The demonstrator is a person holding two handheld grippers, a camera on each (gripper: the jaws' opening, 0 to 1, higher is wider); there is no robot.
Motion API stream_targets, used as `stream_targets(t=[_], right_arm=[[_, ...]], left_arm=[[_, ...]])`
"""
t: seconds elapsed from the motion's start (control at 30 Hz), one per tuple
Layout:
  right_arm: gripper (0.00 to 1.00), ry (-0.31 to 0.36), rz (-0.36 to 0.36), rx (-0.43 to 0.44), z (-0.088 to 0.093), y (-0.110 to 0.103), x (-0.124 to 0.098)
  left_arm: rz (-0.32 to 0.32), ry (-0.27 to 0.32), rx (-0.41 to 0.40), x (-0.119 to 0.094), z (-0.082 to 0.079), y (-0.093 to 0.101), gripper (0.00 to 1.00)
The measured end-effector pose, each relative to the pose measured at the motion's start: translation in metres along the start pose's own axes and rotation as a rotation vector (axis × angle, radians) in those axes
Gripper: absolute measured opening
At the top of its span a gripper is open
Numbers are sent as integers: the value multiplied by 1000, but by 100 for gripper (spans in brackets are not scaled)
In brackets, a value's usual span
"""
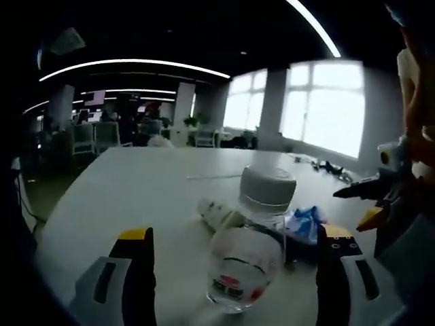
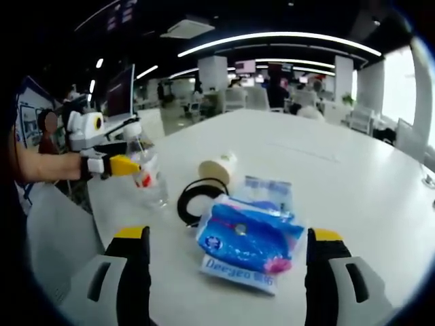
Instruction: Arrange the tabletop items into an orderly group along one side of the table until the central work area is clear of visible clutter.
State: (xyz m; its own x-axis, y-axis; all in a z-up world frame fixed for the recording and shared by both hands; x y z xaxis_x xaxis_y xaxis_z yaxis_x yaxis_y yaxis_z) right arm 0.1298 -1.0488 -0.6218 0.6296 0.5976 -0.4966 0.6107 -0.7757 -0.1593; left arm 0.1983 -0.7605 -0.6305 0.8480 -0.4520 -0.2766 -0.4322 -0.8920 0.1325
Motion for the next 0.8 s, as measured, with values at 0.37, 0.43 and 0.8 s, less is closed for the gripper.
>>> stream_targets(t=[0.37,0.43,0.8], right_arm=[[94,15,0,-6,-1,-2,0],[94,18,1,-8,-1,-2,0],[94,30,0,-6,-1,-4,-3]], left_arm=[[-189,23,-30,-11,-4,11,97],[-207,30,-33,-13,-4,16,97],[-343,23,-105,-22,2,30,91]])
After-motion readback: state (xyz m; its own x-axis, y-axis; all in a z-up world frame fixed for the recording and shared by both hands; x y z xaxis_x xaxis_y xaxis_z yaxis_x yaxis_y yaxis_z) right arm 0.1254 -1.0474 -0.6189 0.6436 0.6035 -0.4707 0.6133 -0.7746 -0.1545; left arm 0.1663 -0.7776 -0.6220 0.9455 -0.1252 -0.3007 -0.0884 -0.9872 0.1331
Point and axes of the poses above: the point that each gripper's makers call its tool centre point, and the gripper's own axes: x roughly forward along the fingers, y roughly to its right, z roughly out of its underside, the point moved 9 cm from there along -x, roughly backward along the fingers, and after that the axes turned 11 degrees about -z, right-handed, at the moved point
